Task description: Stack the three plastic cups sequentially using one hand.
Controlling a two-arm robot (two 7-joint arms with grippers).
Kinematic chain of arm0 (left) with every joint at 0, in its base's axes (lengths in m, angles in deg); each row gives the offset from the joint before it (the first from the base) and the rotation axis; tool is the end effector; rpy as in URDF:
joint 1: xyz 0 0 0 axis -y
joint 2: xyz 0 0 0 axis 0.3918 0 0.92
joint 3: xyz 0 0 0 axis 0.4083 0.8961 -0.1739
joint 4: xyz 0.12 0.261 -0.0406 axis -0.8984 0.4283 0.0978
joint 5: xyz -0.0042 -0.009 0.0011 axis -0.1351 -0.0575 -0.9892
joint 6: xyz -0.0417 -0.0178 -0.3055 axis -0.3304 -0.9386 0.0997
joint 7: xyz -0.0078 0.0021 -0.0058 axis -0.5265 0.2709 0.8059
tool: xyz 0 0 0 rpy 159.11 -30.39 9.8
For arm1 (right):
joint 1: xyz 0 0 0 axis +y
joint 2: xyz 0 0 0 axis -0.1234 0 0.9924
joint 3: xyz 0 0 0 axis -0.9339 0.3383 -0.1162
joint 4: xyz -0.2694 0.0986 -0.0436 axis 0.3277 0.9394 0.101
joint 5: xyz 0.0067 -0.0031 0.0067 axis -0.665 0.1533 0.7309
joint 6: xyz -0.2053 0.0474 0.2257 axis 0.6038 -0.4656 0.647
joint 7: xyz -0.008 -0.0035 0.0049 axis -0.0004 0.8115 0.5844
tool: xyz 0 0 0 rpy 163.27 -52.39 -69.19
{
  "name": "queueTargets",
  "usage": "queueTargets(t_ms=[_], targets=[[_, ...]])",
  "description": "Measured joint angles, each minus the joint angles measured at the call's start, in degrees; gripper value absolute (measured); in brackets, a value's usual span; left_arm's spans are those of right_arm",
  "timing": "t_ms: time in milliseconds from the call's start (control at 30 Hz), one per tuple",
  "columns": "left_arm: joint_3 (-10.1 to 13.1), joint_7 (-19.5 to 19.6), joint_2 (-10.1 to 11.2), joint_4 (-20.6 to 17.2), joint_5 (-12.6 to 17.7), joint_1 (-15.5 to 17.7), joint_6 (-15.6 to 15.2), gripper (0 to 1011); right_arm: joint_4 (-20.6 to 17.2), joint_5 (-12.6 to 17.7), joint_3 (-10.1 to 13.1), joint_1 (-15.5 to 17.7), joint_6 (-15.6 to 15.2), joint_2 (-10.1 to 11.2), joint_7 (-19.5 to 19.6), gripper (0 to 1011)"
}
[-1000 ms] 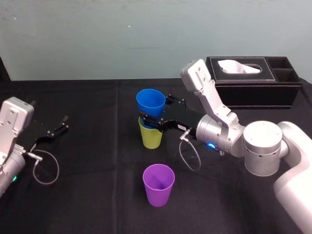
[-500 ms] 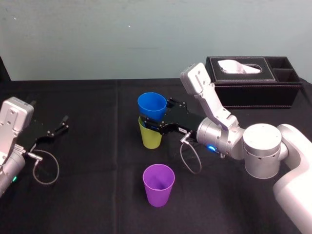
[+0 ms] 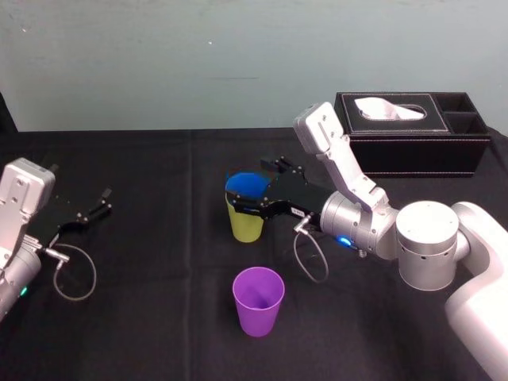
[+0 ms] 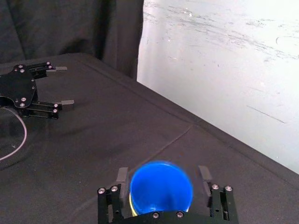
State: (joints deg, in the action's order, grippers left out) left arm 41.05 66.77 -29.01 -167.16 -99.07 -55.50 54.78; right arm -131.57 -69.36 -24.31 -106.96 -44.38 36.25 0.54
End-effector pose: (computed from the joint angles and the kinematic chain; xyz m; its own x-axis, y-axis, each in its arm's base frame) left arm 0.3581 0.0826 -0.3022 0.2922 0.8803 0.3738 -0.9553 0.2874 0.0700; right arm 0.4192 0.0374 -0.2477 0.7038 -0.6904 0.1675 0.7090 0.6682 -0.2254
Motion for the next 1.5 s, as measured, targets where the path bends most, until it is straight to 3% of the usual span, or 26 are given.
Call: queueTargets(t_ms=[100,633,767,900,1200,1500], targets=[[0.00,0.00,0.00,0.00,0.00,0.00,0.00,1010,-0.01,0.00,0.00,0.00,0.00,0.00,0.00,1000],[0.00,0.00,0.00,0.00,0.00,0.00,0.00,1010,-0.13,0.02,0.01,0.02,-0.01,0.02,0.00,1003],[0.00,0.00,0.00,0.00,0.00,0.00,0.00,1010,-2.97,0.87,1.06,1.52,-0.15,1.52,-0.25,1003],[0.00,0.00,0.00,0.00,0.00,0.00,0.00,1010,-6.66,2.21,2.48,3.74,-0.06,4.04,-1.07,1003],[0.00,0.00,0.00,0.00,0.00,0.00,0.00,1010,-14.26,6.63,6.07,9.50,2.45,11.90,-4.87,1003],[0.00,0.00,0.00,0.00,0.00,0.00,0.00,1010,-15.81,11.28,8.89,13.44,6.37,17.95,-9.23,1003]])
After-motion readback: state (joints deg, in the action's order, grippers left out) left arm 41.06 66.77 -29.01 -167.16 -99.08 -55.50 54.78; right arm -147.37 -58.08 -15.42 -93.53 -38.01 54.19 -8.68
